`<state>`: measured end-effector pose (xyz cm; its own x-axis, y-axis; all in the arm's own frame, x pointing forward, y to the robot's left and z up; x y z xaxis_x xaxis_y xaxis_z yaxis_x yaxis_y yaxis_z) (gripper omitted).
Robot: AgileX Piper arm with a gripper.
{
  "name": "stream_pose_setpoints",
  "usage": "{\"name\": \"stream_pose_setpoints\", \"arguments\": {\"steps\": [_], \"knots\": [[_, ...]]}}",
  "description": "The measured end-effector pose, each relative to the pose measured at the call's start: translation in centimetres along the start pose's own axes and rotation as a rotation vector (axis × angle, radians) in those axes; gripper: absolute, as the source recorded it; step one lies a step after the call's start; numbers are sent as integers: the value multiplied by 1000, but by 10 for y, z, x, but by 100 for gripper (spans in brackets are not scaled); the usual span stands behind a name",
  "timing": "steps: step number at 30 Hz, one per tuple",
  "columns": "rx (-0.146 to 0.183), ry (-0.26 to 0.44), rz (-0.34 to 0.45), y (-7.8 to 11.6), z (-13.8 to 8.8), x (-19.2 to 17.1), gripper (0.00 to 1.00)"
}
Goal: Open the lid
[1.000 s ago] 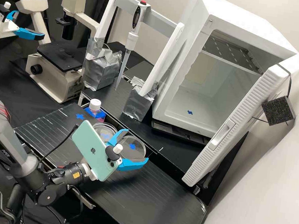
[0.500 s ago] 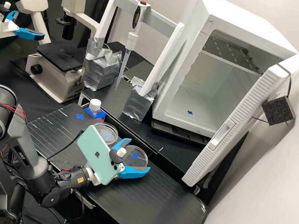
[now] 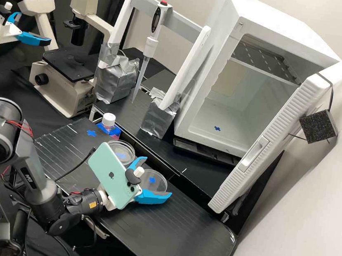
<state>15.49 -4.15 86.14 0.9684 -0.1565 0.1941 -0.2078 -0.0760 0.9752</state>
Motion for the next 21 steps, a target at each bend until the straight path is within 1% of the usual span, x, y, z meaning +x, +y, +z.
{"name": "stream_pose_setpoints", "arguments": {"steps": [6, 9, 12, 15, 17, 18, 21], "knots": [[-3, 5, 4, 1, -1, 0, 100], [-3, 24, 49, 8, -6, -4, 100], [15, 56, 103, 16, -13, -10, 100], [28, 113, 147, 21, -25, -16, 100], [18, 161, 166, 23, -34, -21, 100], [14, 198, 169, 23, -41, -23, 100], [-6, 299, 145, 18, -58, -28, 100]]}}
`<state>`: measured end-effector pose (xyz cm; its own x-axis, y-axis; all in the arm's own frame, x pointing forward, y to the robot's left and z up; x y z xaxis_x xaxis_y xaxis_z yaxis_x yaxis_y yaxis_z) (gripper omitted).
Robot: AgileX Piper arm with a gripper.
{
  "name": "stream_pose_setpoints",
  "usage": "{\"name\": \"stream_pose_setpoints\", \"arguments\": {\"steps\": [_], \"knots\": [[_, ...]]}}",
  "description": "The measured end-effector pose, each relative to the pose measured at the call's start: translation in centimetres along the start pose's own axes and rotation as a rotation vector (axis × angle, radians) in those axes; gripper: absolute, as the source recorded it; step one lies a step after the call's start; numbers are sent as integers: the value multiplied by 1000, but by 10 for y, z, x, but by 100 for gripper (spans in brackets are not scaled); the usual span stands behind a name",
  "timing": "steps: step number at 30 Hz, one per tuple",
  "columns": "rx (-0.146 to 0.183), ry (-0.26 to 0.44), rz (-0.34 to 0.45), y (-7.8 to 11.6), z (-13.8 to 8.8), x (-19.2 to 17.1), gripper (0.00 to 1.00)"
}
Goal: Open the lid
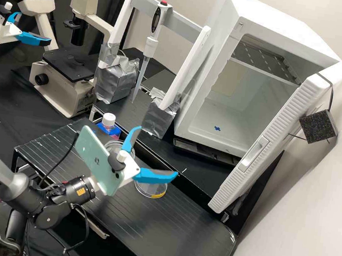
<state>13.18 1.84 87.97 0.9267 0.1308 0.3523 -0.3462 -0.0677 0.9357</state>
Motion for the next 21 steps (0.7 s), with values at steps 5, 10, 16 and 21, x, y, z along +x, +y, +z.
{"name": "stream_pose_setpoints", "arguments": {"steps": [5, 10, 16, 21], "knots": [[-6, 142, -53, -20, -26, 4, 100], [54, 202, -48, -33, -43, 3, 100], [48, 290, -106, -42, -58, -3, 100], [42, 351, -154, -50, -68, -7, 100]]}}
